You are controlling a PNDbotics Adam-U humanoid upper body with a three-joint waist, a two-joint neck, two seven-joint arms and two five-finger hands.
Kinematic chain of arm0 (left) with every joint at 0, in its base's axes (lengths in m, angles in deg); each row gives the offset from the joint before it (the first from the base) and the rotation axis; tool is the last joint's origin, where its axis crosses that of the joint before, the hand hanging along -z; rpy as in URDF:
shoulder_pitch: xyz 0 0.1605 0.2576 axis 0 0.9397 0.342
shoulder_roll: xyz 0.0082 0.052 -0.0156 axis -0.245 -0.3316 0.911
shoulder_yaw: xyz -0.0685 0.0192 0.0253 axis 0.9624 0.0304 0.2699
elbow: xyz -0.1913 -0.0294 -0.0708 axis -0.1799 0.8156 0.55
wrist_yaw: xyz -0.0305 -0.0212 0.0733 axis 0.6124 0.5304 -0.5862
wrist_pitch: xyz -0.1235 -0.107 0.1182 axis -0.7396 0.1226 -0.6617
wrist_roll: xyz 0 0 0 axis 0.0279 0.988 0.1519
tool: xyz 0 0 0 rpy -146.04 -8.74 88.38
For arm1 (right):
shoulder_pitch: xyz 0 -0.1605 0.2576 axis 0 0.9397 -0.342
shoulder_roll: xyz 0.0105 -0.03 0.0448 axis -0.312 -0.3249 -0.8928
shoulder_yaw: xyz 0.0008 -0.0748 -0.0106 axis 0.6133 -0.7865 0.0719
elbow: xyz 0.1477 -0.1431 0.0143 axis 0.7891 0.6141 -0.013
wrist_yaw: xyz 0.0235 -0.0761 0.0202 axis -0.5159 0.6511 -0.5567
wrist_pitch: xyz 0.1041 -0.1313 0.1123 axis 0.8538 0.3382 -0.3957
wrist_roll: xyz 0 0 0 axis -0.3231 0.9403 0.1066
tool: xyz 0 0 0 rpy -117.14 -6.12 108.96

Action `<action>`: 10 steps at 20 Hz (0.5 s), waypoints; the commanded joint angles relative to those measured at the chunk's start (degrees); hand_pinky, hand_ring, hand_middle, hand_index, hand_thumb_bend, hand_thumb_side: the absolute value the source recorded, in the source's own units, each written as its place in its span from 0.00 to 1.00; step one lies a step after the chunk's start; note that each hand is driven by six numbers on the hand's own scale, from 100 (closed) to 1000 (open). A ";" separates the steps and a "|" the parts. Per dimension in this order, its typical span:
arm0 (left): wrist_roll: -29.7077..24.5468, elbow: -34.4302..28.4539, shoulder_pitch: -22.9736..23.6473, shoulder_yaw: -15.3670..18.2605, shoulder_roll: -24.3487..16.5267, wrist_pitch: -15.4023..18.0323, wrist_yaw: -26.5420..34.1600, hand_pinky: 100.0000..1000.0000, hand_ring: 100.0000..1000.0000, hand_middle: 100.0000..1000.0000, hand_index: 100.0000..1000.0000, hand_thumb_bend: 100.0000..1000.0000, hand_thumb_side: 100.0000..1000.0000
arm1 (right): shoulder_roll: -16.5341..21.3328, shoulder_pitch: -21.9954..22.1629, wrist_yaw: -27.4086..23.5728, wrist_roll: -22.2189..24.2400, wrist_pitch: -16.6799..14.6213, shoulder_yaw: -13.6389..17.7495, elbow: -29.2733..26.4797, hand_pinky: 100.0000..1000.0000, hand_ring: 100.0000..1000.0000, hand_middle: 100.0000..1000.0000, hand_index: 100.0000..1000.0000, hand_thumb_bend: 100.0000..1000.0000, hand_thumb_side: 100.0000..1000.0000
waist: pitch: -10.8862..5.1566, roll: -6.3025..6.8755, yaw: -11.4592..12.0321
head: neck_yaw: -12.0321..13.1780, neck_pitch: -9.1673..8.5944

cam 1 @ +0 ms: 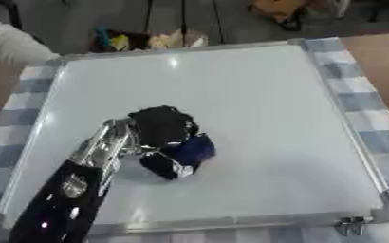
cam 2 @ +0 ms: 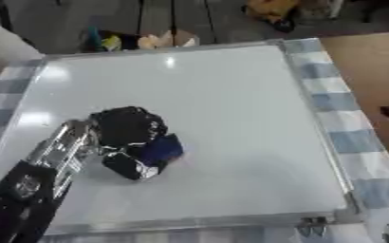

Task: Wipe the whiteboard clean with a brush.

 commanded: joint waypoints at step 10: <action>-2.87 -0.09 -0.59 0.14 -0.86 3.54 -0.51 0.51 0.71 0.45 0.11 0.00 0.88 | 0.66 -0.28 -0.04 0.01 0.06 0.20 -1.16 0.68 0.85 0.60 0.80 0.00 0.78 | -0.95 -0.29 0.01 | -0.20 -0.57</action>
